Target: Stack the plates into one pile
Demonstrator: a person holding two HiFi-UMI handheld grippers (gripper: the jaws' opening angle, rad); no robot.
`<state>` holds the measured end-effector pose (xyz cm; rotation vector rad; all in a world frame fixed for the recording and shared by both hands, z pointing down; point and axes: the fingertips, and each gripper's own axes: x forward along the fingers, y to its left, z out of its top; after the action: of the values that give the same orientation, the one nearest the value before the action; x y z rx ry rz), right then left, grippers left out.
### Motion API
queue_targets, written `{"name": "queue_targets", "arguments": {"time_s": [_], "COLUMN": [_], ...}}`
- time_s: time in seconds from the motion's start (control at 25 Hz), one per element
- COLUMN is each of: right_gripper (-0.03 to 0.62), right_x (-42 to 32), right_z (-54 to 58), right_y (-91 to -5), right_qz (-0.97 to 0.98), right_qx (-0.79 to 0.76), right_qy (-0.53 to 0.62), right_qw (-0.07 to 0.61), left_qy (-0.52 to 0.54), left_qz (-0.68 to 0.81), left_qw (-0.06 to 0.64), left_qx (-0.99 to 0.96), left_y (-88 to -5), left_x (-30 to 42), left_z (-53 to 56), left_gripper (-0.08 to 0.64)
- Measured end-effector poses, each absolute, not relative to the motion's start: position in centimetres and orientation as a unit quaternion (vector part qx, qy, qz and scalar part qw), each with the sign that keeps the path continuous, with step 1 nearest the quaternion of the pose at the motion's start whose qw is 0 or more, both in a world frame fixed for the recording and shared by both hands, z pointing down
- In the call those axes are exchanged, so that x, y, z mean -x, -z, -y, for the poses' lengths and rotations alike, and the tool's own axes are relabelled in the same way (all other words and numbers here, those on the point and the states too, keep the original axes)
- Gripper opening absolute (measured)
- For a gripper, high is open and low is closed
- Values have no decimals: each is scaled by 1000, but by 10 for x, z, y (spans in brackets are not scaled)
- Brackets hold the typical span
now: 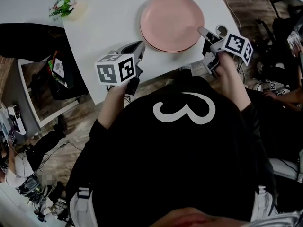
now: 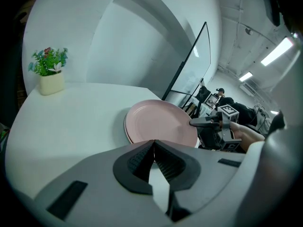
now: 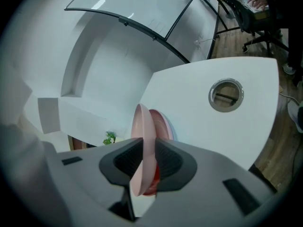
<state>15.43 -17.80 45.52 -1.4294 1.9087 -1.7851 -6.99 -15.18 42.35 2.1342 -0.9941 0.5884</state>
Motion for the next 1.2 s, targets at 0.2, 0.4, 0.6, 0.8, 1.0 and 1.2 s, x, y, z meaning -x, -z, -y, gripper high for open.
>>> {"name": "queue_targets", "arguments": {"time_s": [0.2,0.4,0.6,0.8,1.0,1.2], "right_gripper": [88,89,154,189,190,192], "right_x": [-156,-154,-147,-146,-152,-164], "right_z": [177,174,173,171,167,153], "right_y": [-458,-458,-454,-450,-445,-443], "right_qz": [-636,-649,-661,-674,-682,-689], "right_qx": [480,494,481,488,498,501], "right_qy": [598,577,573,554,536,523], "right_qw": [79,49,46,17,7,12], "left_qy": [-228,-223,-221,-218,-218,-214], "left_qz": [381,377,375,376,379,383], "left_qw": [353,355,360,365,372,371], "left_qx": [-824,-826,-825,-823,-819,-818], "left_y": [-429,-433,-434,-432,-434,-429], "left_x": [72,73,75,79,81,77], "left_z": [149,146,145,145,139,123], "left_gripper": [17,17,17,17,17,17]}}
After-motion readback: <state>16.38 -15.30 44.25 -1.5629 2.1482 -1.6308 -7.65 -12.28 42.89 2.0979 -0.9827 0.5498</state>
